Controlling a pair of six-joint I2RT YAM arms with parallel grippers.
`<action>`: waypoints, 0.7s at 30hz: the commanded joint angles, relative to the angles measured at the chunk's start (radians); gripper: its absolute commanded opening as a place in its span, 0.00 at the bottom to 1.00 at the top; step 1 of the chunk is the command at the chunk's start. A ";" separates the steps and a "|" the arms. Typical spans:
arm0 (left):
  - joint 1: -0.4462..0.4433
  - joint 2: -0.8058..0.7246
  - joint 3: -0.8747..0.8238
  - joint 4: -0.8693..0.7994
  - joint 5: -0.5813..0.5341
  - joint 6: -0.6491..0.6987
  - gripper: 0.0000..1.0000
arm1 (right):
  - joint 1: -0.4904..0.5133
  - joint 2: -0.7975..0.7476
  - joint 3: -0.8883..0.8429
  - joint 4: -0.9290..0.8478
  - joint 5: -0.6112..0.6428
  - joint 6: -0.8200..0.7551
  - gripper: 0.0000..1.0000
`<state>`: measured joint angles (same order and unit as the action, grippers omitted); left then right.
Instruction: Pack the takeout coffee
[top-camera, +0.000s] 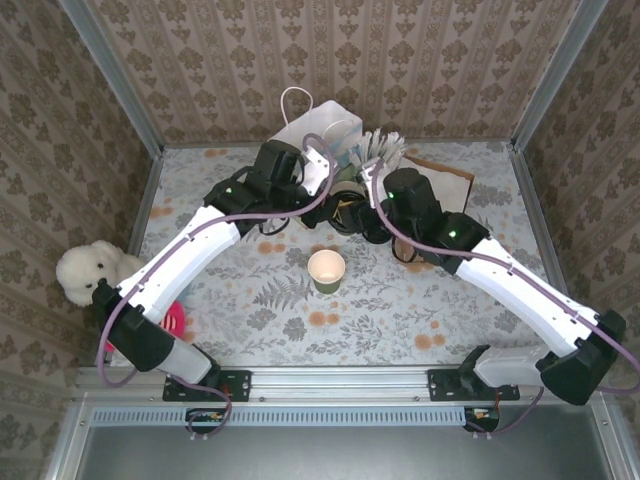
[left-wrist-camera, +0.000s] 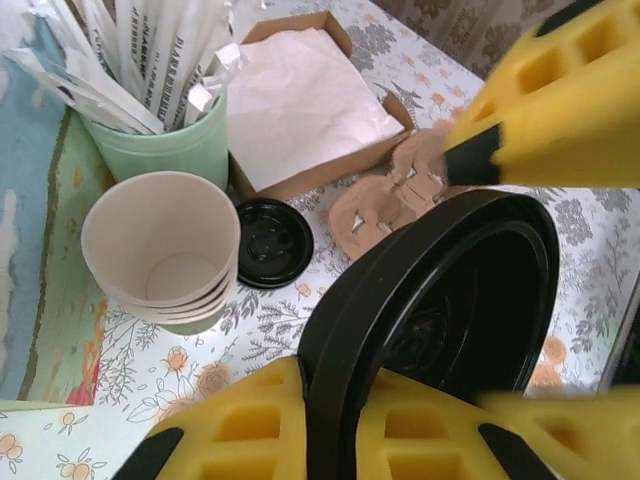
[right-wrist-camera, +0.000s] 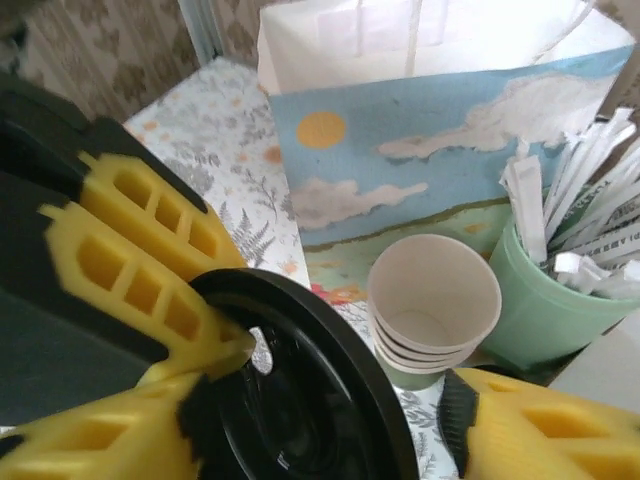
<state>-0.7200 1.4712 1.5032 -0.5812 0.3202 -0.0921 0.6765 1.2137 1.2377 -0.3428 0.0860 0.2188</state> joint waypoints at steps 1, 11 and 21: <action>0.002 -0.067 -0.036 0.138 -0.030 -0.112 0.00 | -0.032 -0.080 -0.083 0.162 -0.078 0.206 0.85; 0.012 -0.189 -0.131 0.292 0.093 -0.203 0.00 | -0.118 -0.149 -0.251 0.434 -0.463 0.140 0.95; 0.020 -0.201 -0.149 0.335 0.143 -0.204 0.05 | -0.117 -0.100 -0.218 0.572 -0.563 0.111 0.58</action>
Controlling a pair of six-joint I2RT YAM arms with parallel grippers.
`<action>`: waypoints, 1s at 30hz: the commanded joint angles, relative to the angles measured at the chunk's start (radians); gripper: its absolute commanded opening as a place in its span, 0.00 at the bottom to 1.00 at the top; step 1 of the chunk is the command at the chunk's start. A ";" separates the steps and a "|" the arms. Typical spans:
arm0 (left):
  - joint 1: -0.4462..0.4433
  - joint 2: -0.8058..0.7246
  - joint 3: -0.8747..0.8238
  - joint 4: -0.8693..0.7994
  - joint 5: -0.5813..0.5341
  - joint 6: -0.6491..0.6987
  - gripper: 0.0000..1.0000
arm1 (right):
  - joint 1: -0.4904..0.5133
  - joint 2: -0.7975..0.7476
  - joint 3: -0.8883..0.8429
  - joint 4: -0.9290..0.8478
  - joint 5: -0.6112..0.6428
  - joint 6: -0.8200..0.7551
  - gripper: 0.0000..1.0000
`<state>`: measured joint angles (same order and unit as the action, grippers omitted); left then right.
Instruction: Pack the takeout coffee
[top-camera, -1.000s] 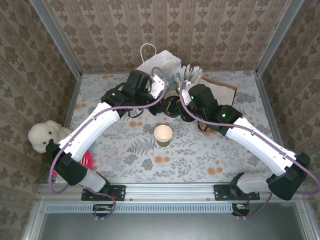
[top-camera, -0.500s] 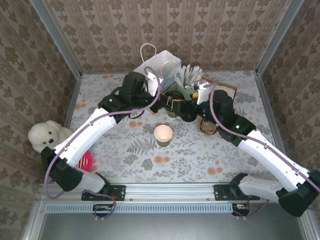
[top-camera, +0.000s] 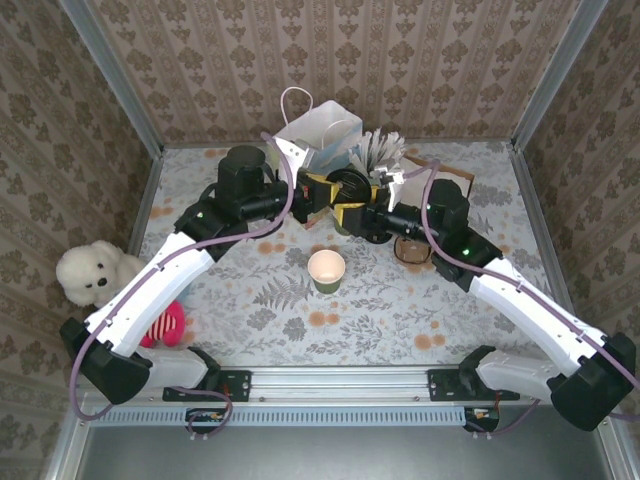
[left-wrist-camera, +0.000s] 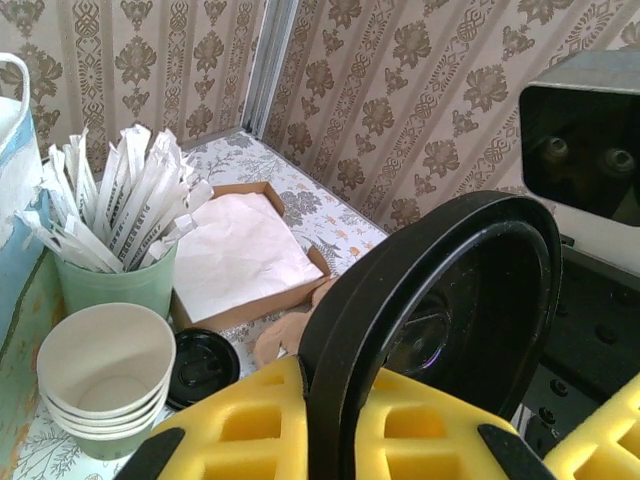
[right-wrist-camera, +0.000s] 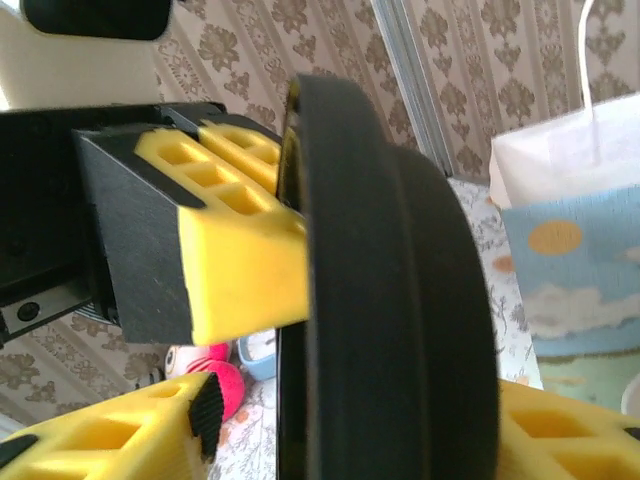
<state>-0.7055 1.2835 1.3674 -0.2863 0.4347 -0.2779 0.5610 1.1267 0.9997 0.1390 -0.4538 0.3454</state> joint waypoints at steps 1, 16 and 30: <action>0.006 -0.012 -0.013 0.039 0.029 -0.018 0.05 | -0.001 -0.016 0.023 0.087 -0.016 -0.024 0.57; 0.032 -0.007 -0.029 0.074 0.055 -0.065 0.06 | -0.003 -0.082 -0.004 0.030 0.076 -0.096 0.31; 0.031 -0.015 -0.058 0.134 0.154 -0.060 0.22 | -0.002 -0.062 0.102 -0.102 0.100 -0.268 0.09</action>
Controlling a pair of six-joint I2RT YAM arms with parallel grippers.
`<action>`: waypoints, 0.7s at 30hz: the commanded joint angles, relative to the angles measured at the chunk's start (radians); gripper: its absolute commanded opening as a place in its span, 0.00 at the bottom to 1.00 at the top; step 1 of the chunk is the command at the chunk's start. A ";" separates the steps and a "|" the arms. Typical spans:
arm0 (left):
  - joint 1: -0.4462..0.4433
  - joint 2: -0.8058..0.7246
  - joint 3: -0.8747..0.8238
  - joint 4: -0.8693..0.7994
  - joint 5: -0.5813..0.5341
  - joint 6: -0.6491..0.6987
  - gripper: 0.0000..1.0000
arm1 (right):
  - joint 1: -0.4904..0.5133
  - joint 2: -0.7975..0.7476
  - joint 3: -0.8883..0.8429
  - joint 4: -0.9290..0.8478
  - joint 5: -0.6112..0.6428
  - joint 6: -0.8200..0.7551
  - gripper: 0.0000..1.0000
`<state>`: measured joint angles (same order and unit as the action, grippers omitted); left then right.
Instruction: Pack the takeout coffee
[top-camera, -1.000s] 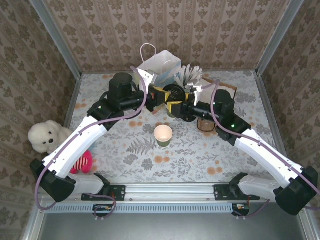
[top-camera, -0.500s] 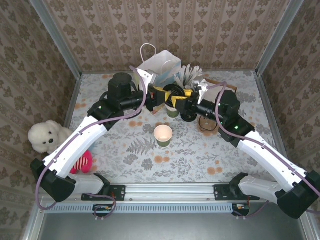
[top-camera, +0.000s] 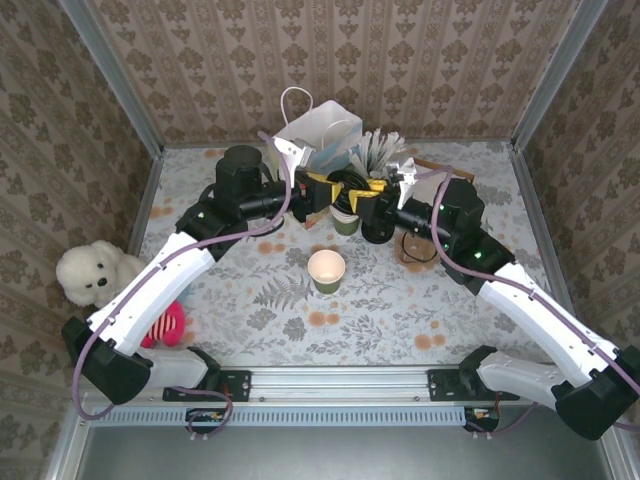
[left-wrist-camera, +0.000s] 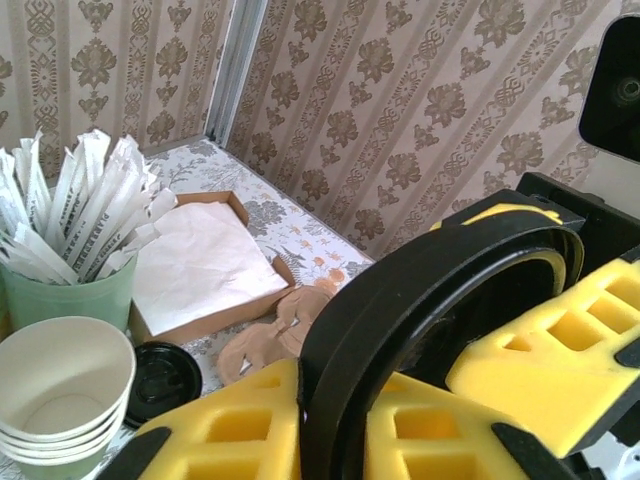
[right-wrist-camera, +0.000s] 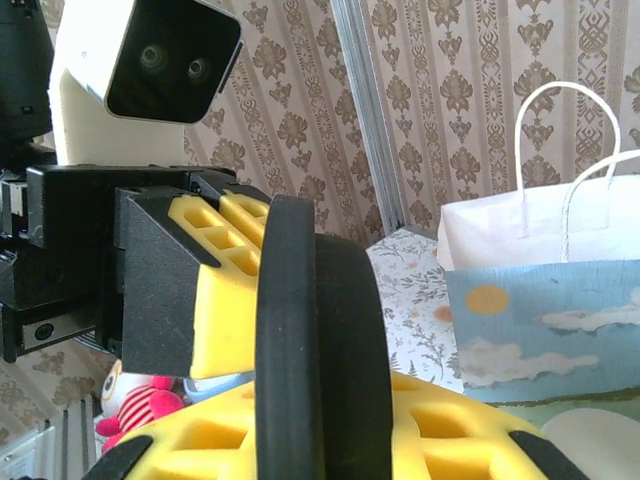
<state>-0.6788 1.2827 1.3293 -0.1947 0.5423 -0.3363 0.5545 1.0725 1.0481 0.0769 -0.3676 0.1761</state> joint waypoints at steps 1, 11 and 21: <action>0.004 -0.018 -0.025 0.043 0.050 0.005 0.24 | 0.005 -0.007 0.063 -0.053 0.037 -0.118 0.08; 0.044 -0.103 -0.111 0.032 0.069 0.037 0.52 | 0.017 0.038 0.132 -0.107 0.174 -0.387 0.07; 0.215 -0.270 -0.221 -0.003 -0.153 -0.112 0.81 | 0.153 0.137 0.168 -0.021 0.379 -0.861 0.07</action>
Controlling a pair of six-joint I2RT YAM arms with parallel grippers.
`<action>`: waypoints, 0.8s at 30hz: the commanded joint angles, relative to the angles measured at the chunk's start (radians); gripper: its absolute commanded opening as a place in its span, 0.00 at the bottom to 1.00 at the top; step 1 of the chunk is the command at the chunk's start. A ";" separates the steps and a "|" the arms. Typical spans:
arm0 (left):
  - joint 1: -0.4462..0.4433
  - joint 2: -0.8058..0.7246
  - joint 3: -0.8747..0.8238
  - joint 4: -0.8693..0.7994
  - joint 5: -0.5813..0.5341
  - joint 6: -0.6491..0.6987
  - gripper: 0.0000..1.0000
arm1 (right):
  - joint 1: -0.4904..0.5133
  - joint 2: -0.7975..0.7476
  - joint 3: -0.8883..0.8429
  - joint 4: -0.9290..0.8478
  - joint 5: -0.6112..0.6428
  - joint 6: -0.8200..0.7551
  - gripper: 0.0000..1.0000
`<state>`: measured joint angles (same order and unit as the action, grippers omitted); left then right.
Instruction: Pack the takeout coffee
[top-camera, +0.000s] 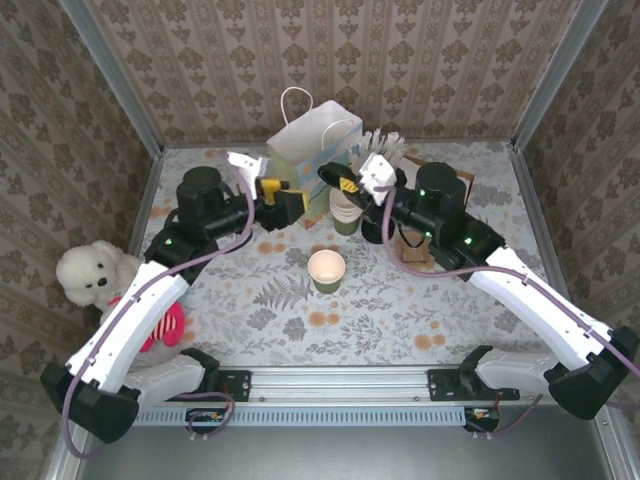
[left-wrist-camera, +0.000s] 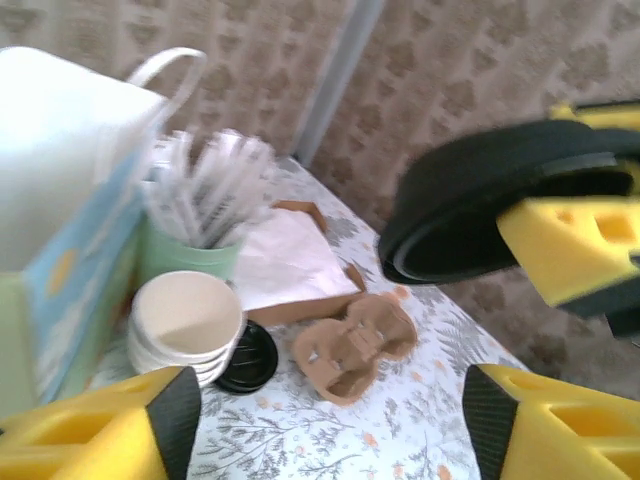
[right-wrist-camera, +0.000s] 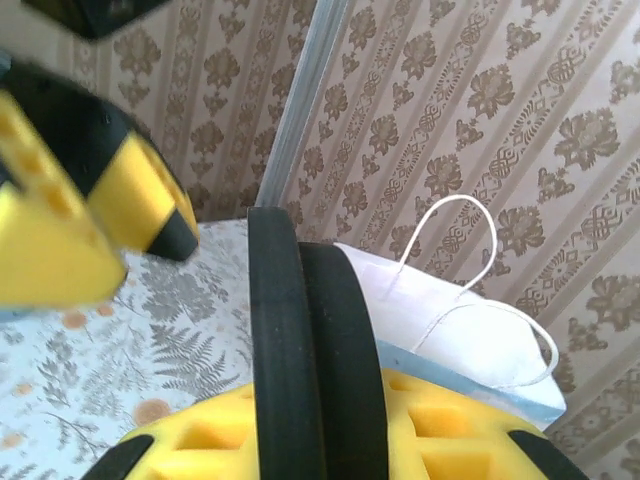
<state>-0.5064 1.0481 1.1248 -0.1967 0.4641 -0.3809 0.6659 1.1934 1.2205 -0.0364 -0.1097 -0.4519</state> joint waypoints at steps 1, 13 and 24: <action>0.080 -0.039 -0.019 -0.013 -0.060 -0.073 0.85 | 0.057 0.023 -0.010 0.121 0.146 -0.284 0.07; 0.165 -0.006 0.125 -0.338 0.057 0.004 1.00 | 0.230 0.089 -0.142 0.430 0.230 -1.013 0.08; 0.208 0.004 0.375 -0.748 -0.163 0.237 1.00 | 0.235 0.257 -0.176 0.648 0.119 -1.507 0.08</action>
<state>-0.3054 1.0355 1.4307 -0.7811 0.3248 -0.2295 0.8959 1.4353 1.0355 0.5167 0.0669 -1.7943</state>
